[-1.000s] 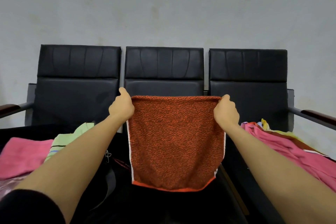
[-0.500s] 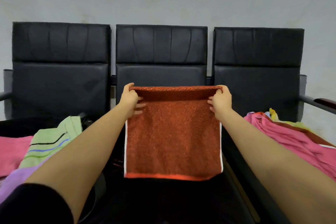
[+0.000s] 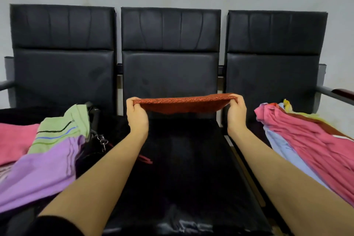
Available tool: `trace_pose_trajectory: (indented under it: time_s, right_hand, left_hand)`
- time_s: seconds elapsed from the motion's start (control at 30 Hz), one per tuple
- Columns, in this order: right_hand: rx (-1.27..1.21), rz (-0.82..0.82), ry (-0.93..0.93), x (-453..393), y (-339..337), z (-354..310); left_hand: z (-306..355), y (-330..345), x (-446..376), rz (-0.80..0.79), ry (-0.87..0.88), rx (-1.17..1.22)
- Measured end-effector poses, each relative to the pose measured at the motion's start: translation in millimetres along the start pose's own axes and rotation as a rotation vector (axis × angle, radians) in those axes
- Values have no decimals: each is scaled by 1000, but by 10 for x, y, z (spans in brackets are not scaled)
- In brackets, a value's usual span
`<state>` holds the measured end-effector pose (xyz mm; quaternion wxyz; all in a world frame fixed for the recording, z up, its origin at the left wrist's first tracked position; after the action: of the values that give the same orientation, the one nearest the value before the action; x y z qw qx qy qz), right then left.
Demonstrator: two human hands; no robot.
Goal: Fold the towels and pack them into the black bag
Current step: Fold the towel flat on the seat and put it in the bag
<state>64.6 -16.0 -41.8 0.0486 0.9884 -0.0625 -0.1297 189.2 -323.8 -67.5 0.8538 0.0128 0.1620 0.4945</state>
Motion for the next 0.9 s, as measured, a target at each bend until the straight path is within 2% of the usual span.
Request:
trace_pose_trajectory:
  time_s: [0.13, 0.3, 0.47, 0.6, 0.77, 0.9]
  right_hand:
    - [243, 16, 133, 222, -179, 508]
    - [430, 198, 211, 565, -454, 669]
    - [548, 156, 164, 620, -473, 780]
    - [675, 80, 170, 517, -407, 910]
    - [659, 8, 91, 309, -230, 991]
    - [823, 8, -30, 80, -15, 1016]
  left_hand:
    - [-449, -343, 302, 59, -117, -270]
    - [-608, -595, 596, 105, -176, -613]
    - [-650, -636, 573, 61, -95, -833]
    - [-747, -535, 460, -50, -7, -986]
    - [-847, -318, 251, -180, 171, -1222]
    - [-926, -82, 9, -269, 285, -1370]
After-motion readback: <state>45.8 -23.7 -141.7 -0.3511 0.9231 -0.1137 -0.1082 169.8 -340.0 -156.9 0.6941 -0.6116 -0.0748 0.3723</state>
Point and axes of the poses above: each hand's wrist, its own x-axis away from the middle knuckle, its own y-axis out of the palm, z = x × y, the point moved 8 cm from there along -x, towards the middle knuckle, and after that the axes turned 2 degrees about y, right-handed, at the moved point
